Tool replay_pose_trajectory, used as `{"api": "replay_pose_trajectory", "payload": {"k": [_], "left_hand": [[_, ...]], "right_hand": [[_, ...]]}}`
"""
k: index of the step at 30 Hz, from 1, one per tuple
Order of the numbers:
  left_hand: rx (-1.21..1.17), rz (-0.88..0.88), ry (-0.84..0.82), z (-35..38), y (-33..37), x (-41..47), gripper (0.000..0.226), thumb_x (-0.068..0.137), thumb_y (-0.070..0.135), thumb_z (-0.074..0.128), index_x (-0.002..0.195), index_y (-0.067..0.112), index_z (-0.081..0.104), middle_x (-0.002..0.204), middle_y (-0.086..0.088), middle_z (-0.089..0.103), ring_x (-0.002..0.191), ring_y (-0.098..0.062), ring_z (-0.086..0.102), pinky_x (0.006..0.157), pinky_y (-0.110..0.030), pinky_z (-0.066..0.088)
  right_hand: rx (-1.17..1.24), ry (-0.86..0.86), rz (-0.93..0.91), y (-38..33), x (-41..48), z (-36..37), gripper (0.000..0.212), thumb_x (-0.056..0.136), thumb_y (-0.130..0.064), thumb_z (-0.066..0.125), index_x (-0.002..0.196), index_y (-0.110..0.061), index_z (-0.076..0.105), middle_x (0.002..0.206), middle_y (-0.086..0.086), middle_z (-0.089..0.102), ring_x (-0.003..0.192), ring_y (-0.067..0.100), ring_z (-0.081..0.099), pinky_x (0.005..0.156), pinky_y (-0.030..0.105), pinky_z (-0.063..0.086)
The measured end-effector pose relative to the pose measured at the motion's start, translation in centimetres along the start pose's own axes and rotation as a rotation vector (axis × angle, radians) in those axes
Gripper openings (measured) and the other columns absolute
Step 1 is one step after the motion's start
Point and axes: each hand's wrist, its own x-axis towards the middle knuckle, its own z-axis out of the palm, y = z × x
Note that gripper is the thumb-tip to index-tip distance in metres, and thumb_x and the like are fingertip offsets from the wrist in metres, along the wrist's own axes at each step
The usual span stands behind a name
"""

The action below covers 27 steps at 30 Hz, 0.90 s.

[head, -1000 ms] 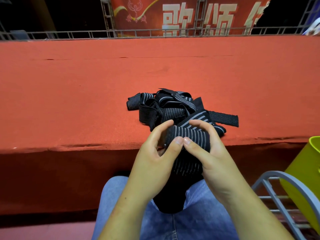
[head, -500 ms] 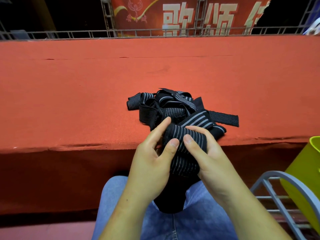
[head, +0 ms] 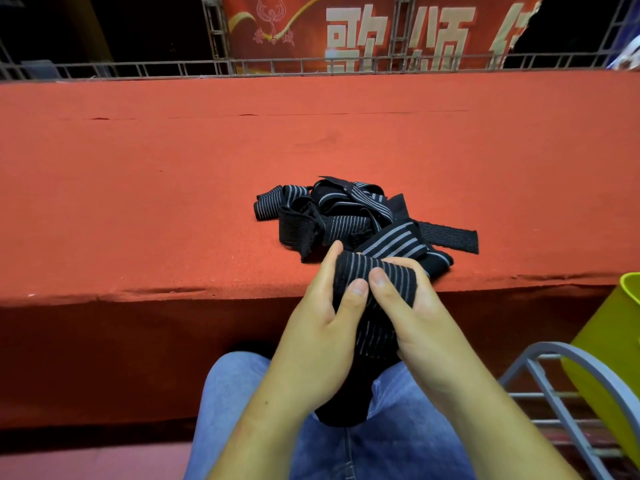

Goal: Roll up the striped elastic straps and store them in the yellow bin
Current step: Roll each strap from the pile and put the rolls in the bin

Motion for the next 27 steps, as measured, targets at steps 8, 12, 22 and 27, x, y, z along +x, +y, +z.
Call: {"api": "replay_pose_trajectory", "payload": {"k": [8, 12, 22, 27], "left_hand": [[-0.038, -0.007, -0.016, 0.0, 0.1, 0.1, 0.057, 0.105, 0.041, 0.054, 0.159, 0.038, 0.034, 0.146, 0.031, 0.052, 0.135, 0.018, 0.042, 0.122, -0.030, 0.034], [-0.111, 0.000, 0.022, -0.3, 0.3, 0.1, 0.048, 0.104, 0.027, 0.059, 0.150, 0.031, 0.050, 0.134, 0.024, 0.066, 0.127, 0.010, 0.056, 0.115, -0.029, 0.043], [-0.161, 0.093, 0.035, -0.7, 0.2, 0.3, 0.033, 0.101, 0.010, 0.065, 0.131, 0.023, 0.064, 0.123, 0.008, 0.074, 0.118, -0.009, 0.068, 0.104, -0.034, 0.052], [-0.178, 0.117, 0.047, -0.8, 0.2, 0.3, 0.043, 0.099, -0.004, 0.061, 0.127, 0.029, 0.064, 0.119, 0.009, 0.073, 0.114, -0.010, 0.069, 0.096, -0.026, 0.054]], "right_hand": [[-0.031, 0.074, -0.044, -0.1, 0.0, 0.1, 0.032, 0.090, -0.061, 0.073, 0.109, -0.035, 0.067, 0.107, 0.000, 0.079, 0.102, 0.019, 0.076, 0.099, 0.056, 0.058], [-0.054, 0.053, -0.066, -0.3, -0.1, 0.0, 0.031, 0.087, -0.057, 0.068, 0.109, -0.035, 0.067, 0.108, 0.001, 0.078, 0.104, 0.019, 0.076, 0.100, 0.055, 0.058], [0.063, 0.024, 0.020, -0.1, 0.1, -0.2, 0.043, 0.087, -0.055, 0.073, 0.119, -0.026, 0.073, 0.120, 0.005, 0.078, 0.116, 0.023, 0.074, 0.106, 0.056, 0.054], [0.098, 0.003, 0.050, -0.7, -0.1, 0.1, 0.050, 0.085, -0.062, 0.072, 0.120, -0.026, 0.072, 0.114, 0.004, 0.080, 0.103, 0.020, 0.077, 0.070, 0.035, 0.059]]}}
